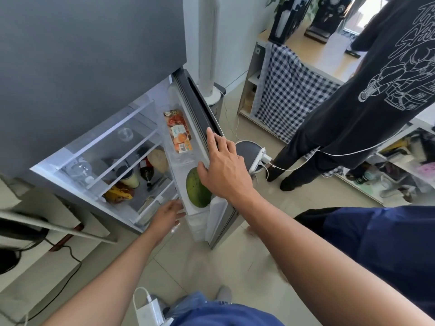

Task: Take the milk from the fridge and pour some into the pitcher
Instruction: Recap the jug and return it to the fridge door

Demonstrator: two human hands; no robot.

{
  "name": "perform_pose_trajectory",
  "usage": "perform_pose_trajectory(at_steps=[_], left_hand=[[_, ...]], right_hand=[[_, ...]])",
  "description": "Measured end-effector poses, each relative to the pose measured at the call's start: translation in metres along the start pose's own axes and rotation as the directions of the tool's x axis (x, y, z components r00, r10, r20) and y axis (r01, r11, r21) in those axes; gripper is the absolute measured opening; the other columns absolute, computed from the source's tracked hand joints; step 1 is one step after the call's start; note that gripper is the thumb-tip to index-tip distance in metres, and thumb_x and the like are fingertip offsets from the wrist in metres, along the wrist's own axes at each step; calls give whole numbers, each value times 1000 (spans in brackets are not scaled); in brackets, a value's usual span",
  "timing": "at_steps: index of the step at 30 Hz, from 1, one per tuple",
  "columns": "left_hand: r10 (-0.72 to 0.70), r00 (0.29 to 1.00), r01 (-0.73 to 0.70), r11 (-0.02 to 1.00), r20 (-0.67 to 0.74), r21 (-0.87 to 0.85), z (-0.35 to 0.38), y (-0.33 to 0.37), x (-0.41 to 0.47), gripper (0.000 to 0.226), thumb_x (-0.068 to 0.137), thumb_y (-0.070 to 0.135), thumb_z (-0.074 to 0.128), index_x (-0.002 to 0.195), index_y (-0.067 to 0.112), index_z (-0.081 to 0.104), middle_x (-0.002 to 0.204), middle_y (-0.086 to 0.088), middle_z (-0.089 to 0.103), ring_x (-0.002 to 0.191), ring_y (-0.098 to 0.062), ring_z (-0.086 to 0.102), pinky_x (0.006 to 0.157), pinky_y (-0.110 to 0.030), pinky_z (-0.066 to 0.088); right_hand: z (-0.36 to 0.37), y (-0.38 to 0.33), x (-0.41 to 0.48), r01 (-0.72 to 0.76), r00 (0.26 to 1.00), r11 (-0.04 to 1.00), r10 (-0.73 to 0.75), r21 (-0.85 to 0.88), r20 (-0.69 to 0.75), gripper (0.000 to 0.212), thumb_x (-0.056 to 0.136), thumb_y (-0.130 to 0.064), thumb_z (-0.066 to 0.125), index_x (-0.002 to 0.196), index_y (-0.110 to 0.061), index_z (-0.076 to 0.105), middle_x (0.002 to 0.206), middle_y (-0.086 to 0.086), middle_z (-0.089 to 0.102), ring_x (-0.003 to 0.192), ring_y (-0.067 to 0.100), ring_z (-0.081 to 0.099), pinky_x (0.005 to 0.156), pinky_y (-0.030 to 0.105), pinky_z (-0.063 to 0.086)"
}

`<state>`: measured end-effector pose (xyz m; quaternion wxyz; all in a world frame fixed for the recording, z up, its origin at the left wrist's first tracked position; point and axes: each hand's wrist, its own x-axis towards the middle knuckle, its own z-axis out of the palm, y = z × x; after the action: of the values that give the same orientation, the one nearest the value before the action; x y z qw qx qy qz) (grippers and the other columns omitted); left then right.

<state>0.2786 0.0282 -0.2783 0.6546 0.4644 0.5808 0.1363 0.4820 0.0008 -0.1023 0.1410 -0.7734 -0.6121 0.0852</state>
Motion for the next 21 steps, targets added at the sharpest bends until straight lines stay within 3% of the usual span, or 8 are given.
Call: perform_pose_trajectory(at_steps=[6,12,17,21], left_hand=[[175,978,-149,968,-116,203,-53,0,-15,35,112,54,55,134,33,72,128,11,76,121,-14,72,111,-51,58],[289,928,-192,912,-235,363,-95,15,-59,39,115,48,53,147,30,67,138,13,70,128,-10,64,101,-35,51],[349,860,-185,893,-371,411,-137,10,-95,36,113,46,56,142,31,72,141,12,69,127,-12,66,108,-42,57],[412,791,-207,875,-451,437,-166,8,-124,30,115,41,57,138,29,72,141,12,67,126,-13,67,108,-46,59]], right_hand=[[8,-29,-5,-43,999,997,42,64,17,99,103,-55,50,177,-13,1,180,11,22,166,33,18,121,65,39],[29,-72,-3,-69,996,974,55,214,74,112,99,-65,51,175,-11,-10,185,12,-3,172,34,-1,131,68,20],[43,-102,9,2,984,964,-50,266,171,117,102,-74,47,172,-12,-23,182,11,-26,169,29,-23,136,63,0],[52,-120,16,93,966,955,-156,281,208,117,101,-85,39,173,-19,-25,180,12,-31,169,28,-24,136,56,-4]])
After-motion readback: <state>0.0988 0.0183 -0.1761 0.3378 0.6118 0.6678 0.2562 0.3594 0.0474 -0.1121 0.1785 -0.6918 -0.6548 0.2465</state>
